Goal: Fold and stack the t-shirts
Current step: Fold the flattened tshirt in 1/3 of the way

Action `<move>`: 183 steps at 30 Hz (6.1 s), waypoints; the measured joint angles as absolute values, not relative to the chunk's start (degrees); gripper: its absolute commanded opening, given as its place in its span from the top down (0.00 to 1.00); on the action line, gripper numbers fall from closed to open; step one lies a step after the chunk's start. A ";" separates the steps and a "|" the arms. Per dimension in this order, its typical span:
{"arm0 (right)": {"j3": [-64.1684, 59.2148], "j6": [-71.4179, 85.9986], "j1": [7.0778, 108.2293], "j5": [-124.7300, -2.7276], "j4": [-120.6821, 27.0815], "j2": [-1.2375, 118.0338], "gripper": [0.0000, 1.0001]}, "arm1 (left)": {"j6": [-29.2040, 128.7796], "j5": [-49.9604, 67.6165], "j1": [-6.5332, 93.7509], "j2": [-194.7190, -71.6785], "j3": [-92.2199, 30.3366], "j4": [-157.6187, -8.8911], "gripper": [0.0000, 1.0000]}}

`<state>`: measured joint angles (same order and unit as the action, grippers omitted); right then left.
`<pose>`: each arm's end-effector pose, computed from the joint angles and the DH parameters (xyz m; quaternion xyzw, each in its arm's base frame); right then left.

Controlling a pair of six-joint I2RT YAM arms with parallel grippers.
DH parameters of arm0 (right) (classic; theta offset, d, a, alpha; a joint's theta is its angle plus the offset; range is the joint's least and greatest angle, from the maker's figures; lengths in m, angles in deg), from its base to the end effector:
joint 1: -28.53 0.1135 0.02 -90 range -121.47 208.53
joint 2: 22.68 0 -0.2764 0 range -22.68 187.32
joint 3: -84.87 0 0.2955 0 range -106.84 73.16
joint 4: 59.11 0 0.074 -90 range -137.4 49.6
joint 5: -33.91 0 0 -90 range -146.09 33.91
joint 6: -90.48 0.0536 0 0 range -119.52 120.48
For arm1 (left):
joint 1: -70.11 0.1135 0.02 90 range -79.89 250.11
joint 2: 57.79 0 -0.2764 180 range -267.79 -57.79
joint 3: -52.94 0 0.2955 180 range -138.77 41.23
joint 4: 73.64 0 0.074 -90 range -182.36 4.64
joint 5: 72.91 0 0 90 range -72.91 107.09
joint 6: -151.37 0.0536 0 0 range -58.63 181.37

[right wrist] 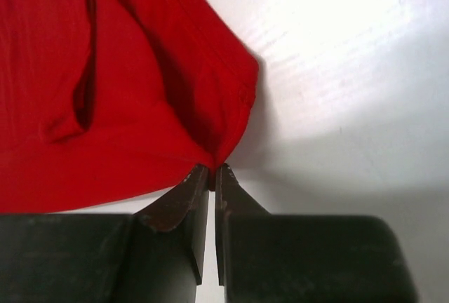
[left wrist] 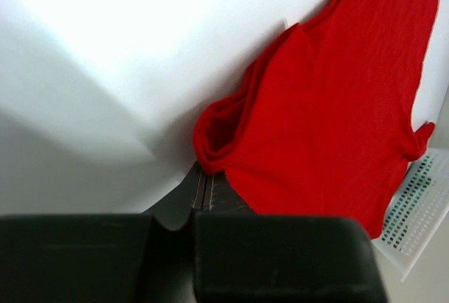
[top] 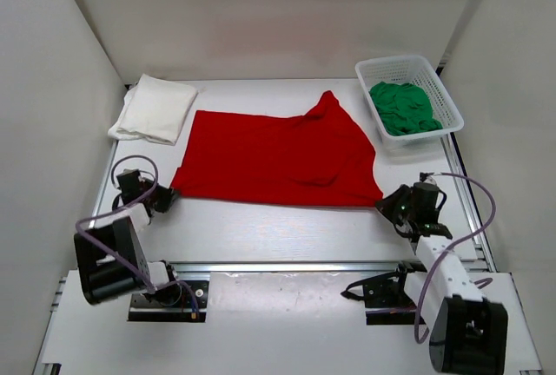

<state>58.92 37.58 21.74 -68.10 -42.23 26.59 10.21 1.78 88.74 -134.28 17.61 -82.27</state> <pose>0.2074 -0.0135 0.1244 0.2963 0.8532 0.2011 0.3794 0.2500 0.0693 0.0918 -0.4949 0.7896 -0.2155 0.2920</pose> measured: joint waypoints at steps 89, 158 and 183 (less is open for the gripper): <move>-15.64 29.16 40.89 -71.27 -41.29 102.15 0.97 | 15.24 4.62 30.89 -131.88 22.18 -65.50 0.74; 23.99 20.64 53.56 -72.62 -36.65 65.39 1.00 | 15.06 0.88 54.21 -119.72 26.94 -71.93 0.73; 10.70 24.99 53.17 -82.20 -50.36 86.02 1.00 | 15.19 0.10 55.23 -118.43 27.75 -73.33 0.73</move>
<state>10.70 24.99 53.17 -82.20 -50.36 86.02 15.19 0.10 55.23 -118.43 27.75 -73.33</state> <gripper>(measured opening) 0.004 0.273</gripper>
